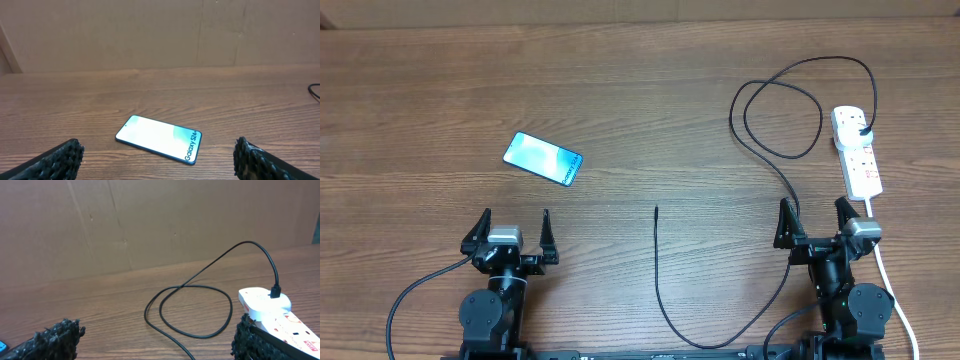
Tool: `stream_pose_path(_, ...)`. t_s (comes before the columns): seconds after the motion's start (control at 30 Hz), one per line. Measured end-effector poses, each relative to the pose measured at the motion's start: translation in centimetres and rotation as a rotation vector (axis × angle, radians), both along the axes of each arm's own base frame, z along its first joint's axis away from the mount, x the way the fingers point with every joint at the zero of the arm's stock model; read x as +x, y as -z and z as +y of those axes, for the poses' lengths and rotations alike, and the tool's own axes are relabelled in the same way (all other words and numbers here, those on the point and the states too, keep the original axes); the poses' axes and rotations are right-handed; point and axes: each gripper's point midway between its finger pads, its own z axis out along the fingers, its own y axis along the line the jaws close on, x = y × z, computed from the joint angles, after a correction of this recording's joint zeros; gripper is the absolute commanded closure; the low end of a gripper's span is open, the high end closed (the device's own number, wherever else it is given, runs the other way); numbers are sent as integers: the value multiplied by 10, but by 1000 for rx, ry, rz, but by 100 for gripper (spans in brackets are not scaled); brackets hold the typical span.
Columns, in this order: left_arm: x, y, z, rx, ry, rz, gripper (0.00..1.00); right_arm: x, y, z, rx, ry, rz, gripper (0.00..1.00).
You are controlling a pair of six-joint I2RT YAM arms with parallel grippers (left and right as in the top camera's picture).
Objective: Plug charger to phone and switch on socket
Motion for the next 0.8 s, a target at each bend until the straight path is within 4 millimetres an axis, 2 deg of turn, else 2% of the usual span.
stream_pose_path(0.17, 0, 0, 0, 0, 0, 0, 0, 0, 0, 7, 0, -28, 0, 0)
stream_pose_path(0.8, 0, 0, 0, 0, 0, 0, 0, 0, 0, 7, 0, -27, 0, 0)
